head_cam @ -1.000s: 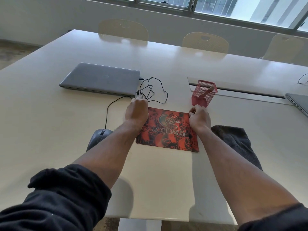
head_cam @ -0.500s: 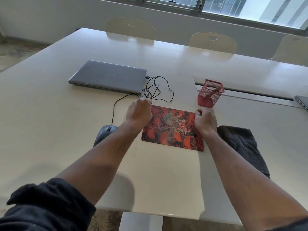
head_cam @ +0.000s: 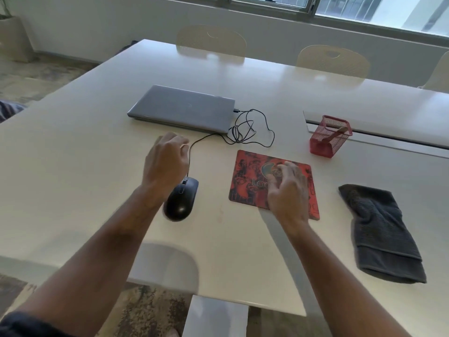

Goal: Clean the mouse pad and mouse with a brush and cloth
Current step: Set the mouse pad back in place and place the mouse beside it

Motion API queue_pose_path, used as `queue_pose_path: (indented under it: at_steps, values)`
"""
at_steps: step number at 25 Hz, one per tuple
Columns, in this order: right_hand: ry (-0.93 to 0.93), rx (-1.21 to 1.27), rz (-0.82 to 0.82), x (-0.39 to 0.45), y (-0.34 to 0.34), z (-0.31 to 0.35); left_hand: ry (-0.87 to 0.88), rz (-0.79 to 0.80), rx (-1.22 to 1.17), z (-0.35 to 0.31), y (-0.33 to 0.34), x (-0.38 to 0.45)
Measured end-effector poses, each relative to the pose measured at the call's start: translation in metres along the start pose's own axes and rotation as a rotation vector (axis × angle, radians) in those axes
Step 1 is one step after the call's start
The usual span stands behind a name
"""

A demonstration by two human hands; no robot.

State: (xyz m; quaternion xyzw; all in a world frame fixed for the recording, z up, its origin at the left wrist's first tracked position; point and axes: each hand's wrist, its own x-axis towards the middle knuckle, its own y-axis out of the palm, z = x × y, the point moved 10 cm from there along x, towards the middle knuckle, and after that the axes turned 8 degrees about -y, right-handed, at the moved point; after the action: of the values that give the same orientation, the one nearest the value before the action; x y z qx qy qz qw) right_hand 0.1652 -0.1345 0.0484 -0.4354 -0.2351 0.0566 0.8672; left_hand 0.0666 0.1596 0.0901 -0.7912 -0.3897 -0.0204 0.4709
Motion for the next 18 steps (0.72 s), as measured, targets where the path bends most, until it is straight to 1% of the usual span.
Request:
queue_pose_path:
  at_steps: [3,6,9,11,15,18]
  values:
    - [-0.12,0.123,0.062,-0.032,0.018,0.061,-0.04,-0.004,0.046,0.033,-0.007,-0.003]
    - [-0.195,0.204,0.177,-0.065,0.042,0.117,-0.104,0.02,0.08,0.063,-0.004,-0.009]
    - [-0.234,0.166,0.25,-0.092,0.067,0.156,-0.128,0.079,0.104,0.076,0.006,-0.017]
    - [-0.222,0.1,0.249,-0.101,0.078,0.168,-0.123,0.107,0.115,0.079,0.01,-0.019]
    - [-0.169,-0.011,0.248,-0.1,0.091,0.17,-0.114,0.147,0.151,0.08,0.016,-0.021]
    - [-0.156,-0.049,0.206,-0.097,0.09,0.171,-0.11,0.154,0.155,0.081,0.017,-0.021]
